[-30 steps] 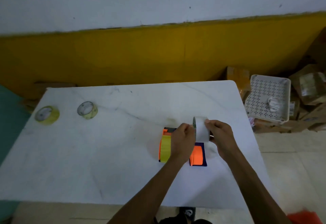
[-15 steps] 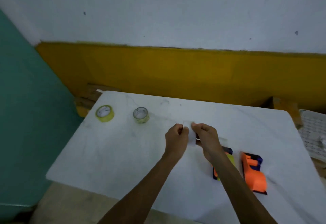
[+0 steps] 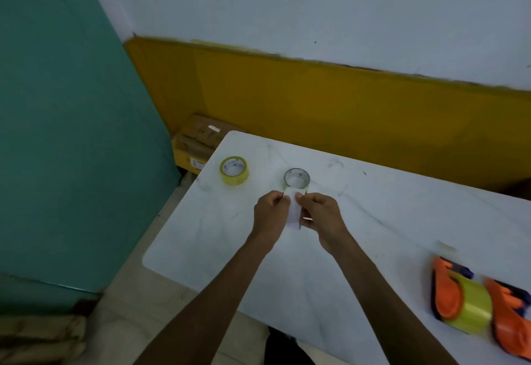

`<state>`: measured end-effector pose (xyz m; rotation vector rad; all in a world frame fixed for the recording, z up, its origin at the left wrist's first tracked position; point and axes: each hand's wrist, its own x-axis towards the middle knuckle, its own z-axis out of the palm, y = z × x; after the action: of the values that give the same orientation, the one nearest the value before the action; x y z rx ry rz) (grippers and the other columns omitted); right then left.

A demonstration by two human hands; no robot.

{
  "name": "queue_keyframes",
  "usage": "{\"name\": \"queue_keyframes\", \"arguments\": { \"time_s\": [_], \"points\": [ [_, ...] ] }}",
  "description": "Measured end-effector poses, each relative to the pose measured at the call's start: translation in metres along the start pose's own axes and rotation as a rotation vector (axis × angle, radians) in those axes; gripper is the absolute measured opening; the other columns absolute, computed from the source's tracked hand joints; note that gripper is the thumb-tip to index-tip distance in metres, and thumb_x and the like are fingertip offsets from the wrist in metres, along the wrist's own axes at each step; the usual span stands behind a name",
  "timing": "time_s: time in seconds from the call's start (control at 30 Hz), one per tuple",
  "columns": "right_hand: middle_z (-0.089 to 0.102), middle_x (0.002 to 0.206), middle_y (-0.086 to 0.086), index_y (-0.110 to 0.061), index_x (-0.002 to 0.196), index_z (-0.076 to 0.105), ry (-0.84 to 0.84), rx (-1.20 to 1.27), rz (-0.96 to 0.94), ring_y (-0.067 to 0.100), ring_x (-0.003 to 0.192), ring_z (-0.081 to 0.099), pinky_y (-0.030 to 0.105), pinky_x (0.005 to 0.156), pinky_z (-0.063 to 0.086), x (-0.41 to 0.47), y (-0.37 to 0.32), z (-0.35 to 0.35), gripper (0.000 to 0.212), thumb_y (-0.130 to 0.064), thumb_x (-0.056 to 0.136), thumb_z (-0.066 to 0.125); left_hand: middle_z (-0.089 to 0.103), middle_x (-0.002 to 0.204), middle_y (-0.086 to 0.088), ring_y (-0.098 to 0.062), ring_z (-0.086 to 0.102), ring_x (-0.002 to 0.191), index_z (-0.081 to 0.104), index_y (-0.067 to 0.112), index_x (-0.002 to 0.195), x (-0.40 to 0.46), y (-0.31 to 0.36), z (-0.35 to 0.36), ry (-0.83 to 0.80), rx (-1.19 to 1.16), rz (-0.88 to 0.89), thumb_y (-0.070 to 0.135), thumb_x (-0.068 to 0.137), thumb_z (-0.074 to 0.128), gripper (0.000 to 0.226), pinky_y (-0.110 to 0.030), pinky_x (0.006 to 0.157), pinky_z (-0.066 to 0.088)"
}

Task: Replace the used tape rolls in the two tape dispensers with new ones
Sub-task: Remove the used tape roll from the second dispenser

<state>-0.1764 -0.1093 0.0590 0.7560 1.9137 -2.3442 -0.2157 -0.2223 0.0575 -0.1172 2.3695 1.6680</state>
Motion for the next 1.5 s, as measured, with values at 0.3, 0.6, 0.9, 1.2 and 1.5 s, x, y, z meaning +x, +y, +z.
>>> {"name": "queue_keyframes", "arguments": {
  "time_s": [0.3,0.6,0.9,1.2,1.5],
  "points": [
    [0.054,0.079,0.021,-0.003,0.079,0.058,0.068,0.009,0.099,0.032,0.072,0.055,0.045,0.067,0.056,0.104,0.014,0.047,0.019,-0.018,0.089,0.063,0.06,0.082,-0.003,-0.014,0.052,0.072,0.062,0.013,0.08,0.11,-0.022,-0.021,-0.079,0.075,-0.077,0.018,0.09,0.051,0.016,-0.022,0.062,0.042],
    [0.064,0.081,0.022,-0.002,0.078,0.062,0.092,0.031,0.203,0.026,0.071,0.067,0.034,0.063,0.061,0.175,0.036,0.075,0.022,-0.021,0.09,0.062,0.06,0.078,-0.009,-0.016,0.05,0.07,0.063,0.001,0.083,0.186,-0.052,-0.025,-0.113,0.156,-0.102,0.018,0.09,0.052,0.022,-0.028,0.062,0.04],
    [0.067,0.079,-0.003,-0.026,0.078,0.06,0.359,-0.272,0.196,0.015,0.076,0.068,0.016,0.053,0.05,0.2,0.049,0.079,0.013,-0.026,0.091,0.058,0.045,0.05,0.003,-0.008,0.038,0.044,0.04,0.016,0.061,0.231,-0.074,-0.017,-0.242,0.539,0.341,0.024,0.089,0.058,0.034,-0.02,0.043,0.026],
    [0.069,0.08,0.0,-0.013,0.091,0.066,0.572,-0.227,0.149,0.012,0.071,0.068,0.018,0.059,0.055,0.174,0.051,0.083,0.014,-0.023,0.09,0.056,0.069,0.076,-0.009,-0.026,0.065,0.07,0.063,0.012,0.08,0.256,-0.106,-0.007,-0.526,0.806,0.645,0.023,0.09,0.059,0.014,-0.029,0.054,0.044],
    [0.069,0.082,0.005,-0.013,0.088,0.065,0.609,-0.102,0.19,0.017,0.073,0.067,0.025,0.063,0.055,0.166,0.069,0.129,0.013,-0.021,0.089,0.055,0.062,0.093,-0.011,-0.028,0.059,0.087,0.056,0.008,0.097,0.292,-0.111,-0.082,-0.333,0.772,0.755,0.025,0.078,0.064,0.026,-0.033,0.07,0.047]
  ]
}}
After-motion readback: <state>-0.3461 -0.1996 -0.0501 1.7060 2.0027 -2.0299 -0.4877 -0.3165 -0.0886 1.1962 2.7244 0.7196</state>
